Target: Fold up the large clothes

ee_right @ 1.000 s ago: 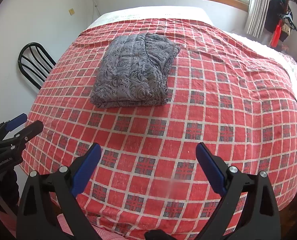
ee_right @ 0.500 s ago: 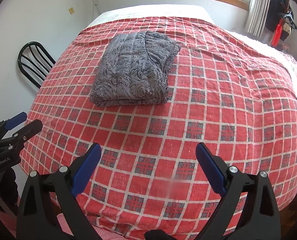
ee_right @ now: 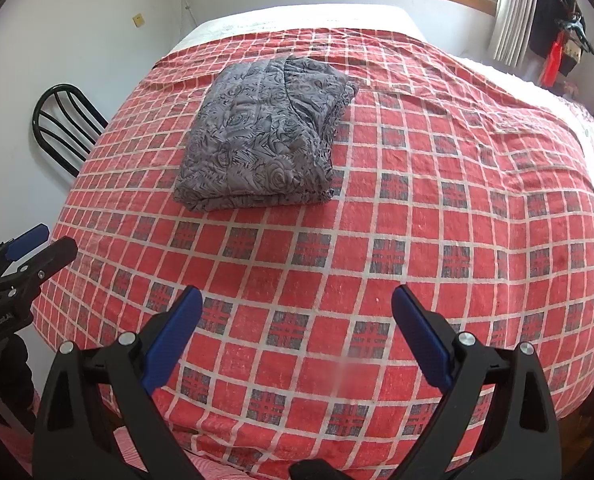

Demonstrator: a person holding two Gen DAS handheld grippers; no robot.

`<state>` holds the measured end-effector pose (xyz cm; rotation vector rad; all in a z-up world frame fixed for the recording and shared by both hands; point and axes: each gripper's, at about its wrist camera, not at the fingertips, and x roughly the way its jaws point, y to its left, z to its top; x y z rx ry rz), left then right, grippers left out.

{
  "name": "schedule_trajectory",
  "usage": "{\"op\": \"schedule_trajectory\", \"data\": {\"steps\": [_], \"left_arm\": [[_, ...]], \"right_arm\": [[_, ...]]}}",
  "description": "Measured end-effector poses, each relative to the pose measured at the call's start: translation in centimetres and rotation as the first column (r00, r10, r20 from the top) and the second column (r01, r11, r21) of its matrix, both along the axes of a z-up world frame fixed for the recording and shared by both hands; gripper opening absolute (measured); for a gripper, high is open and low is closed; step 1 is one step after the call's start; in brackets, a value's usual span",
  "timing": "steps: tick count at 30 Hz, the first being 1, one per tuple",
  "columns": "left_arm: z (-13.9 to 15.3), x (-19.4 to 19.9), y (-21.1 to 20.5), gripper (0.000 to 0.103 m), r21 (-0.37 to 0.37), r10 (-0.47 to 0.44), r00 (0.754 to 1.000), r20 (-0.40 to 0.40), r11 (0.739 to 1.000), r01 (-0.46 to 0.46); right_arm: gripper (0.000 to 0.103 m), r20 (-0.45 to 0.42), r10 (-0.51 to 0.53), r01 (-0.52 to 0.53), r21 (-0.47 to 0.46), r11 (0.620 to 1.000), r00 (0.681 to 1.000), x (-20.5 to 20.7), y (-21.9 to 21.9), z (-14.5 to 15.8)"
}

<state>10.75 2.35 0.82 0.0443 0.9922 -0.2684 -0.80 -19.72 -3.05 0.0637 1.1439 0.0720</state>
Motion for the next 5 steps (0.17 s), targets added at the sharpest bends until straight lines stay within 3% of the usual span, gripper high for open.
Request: {"op": "schedule_trajectory", "data": {"steps": [5], "left_arm": [[0.03, 0.06, 0.05, 0.092, 0.0, 0.0, 1.0, 0.0, 1.0, 0.0]], "right_arm": [[0.095, -0.001, 0.003, -0.003, 0.002, 1.0, 1.0, 0.2, -0.36, -0.01]]}}
